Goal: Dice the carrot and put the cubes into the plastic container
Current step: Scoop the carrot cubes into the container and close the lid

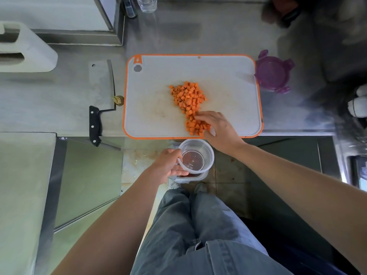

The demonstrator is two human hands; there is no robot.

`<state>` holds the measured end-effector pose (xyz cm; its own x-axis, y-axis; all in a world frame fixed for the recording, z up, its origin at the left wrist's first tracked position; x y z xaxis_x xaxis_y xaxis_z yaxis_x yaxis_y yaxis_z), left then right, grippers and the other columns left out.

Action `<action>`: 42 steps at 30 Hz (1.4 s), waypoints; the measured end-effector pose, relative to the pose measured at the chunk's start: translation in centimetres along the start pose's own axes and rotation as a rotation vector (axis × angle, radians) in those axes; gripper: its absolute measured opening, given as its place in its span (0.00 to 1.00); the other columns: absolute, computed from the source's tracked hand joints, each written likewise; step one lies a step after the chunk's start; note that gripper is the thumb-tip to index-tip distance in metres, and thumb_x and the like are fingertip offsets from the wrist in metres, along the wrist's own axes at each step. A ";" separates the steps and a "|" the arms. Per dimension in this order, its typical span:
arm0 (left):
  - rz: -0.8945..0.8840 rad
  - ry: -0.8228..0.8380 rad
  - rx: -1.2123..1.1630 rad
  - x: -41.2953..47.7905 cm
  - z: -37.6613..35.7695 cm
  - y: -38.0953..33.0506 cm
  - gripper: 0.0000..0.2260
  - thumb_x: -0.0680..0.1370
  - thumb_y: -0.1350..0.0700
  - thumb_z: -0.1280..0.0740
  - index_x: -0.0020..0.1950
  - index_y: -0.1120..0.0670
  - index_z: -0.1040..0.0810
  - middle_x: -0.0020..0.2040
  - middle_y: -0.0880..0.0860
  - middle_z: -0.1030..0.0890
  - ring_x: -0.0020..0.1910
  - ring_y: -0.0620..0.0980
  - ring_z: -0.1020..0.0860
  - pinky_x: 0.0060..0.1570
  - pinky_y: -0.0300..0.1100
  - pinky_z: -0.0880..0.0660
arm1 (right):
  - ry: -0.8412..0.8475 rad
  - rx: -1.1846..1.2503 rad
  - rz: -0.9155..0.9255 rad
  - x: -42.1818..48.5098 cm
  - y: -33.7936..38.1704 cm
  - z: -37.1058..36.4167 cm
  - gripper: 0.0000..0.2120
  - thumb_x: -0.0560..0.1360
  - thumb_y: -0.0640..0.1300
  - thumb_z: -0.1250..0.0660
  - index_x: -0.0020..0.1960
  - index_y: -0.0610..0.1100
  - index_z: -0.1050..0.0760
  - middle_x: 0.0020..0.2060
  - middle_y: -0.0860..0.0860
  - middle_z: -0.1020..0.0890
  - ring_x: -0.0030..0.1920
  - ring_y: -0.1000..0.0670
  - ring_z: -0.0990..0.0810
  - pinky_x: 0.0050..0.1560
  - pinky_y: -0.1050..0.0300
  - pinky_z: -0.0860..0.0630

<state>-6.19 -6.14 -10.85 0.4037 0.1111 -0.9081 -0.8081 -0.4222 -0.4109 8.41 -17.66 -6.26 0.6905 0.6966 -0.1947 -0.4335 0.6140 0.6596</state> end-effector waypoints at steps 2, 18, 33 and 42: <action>-0.011 -0.002 -0.002 -0.3 0.2 0.0 0.09 0.75 0.63 0.38 0.55 0.59 0.26 0.60 0.62 0.25 0.48 0.61 0.18 0.42 0.49 0.18 | -0.004 0.012 -0.006 -0.3 0.2 0.0 0.23 0.75 0.33 0.39 0.69 0.45 0.28 0.69 0.51 0.29 0.69 0.50 0.34 0.66 0.65 0.41; -0.062 -0.047 -0.024 -1.4 0.5 -0.2 0.11 0.77 0.59 0.37 0.59 0.59 0.27 0.58 0.64 0.22 0.50 0.63 0.18 0.43 0.52 0.17 | 0.023 0.124 0.084 -2.2 0.9 -0.1 0.19 0.74 0.30 0.40 0.60 0.43 0.22 0.55 0.49 0.21 0.52 0.51 0.21 0.54 0.59 0.23; -0.079 -0.002 0.041 -1.6 1.2 -0.9 0.12 0.77 0.60 0.38 0.60 0.58 0.27 0.56 0.62 0.22 0.51 0.62 0.18 0.45 0.53 0.18 | 0.142 -0.194 0.198 1.9 2.7 -1.5 0.24 0.76 0.37 0.38 0.71 0.44 0.30 0.71 0.48 0.31 0.72 0.45 0.38 0.71 0.44 0.37; -0.053 0.001 0.050 -1.7 1.5 -1.2 0.13 0.77 0.60 0.38 0.62 0.59 0.27 0.57 0.62 0.22 0.50 0.61 0.19 0.41 0.51 0.17 | 0.130 -0.079 0.368 -1.5 3.1 -1.2 0.20 0.73 0.31 0.38 0.62 0.44 0.22 0.58 0.48 0.22 0.61 0.48 0.28 0.61 0.58 0.31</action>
<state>-6.50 -4.47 -8.92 0.4465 0.1314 -0.8851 -0.8059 -0.3707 -0.4616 5.33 -16.37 -4.80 0.4038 0.9135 -0.0497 -0.6849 0.3379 0.6455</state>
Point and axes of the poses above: each hand's wrist, its own x-axis towards the middle knuckle, its own z-axis out of the back of the hand, y = z × x, the point moved 5 cm from there along x, towards the middle knuckle
